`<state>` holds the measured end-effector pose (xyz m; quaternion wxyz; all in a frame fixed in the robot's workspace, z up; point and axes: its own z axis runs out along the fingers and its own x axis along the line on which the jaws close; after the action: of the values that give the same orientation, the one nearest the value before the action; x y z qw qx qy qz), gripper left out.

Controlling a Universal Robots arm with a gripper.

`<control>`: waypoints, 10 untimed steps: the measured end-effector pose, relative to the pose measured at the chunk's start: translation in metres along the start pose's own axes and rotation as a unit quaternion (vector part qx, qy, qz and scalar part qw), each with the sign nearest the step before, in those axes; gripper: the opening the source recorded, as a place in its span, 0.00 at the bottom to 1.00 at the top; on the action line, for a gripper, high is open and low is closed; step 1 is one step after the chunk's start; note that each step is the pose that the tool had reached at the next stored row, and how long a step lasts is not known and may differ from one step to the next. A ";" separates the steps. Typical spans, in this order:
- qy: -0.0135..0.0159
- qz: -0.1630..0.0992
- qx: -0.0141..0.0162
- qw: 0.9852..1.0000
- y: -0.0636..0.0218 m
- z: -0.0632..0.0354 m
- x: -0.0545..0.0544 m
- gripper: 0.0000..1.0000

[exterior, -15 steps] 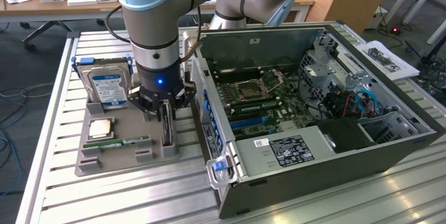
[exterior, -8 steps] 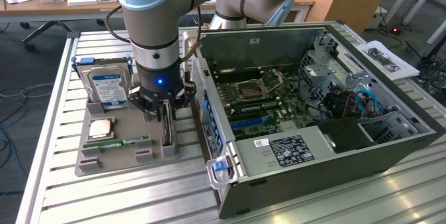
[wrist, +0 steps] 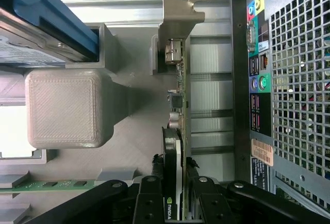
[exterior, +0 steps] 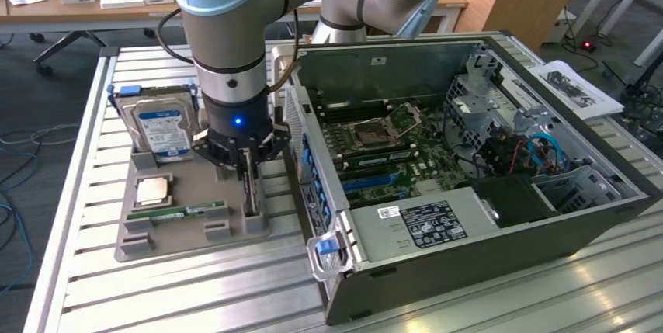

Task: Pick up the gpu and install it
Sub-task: 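Pick up the gpu and move the gpu toward the slot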

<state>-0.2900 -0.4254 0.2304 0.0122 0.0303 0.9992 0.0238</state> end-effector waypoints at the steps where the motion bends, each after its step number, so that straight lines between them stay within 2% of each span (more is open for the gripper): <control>1: 0.000 0.000 0.000 1.000 0.0000 0.0000 0.000 0.27; 10: 0.000 0.000 0.000 1.000 0.0000 0.0000 0.000 0.27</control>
<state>-0.2900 -0.4254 0.2304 0.0122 0.0303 0.9992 0.0238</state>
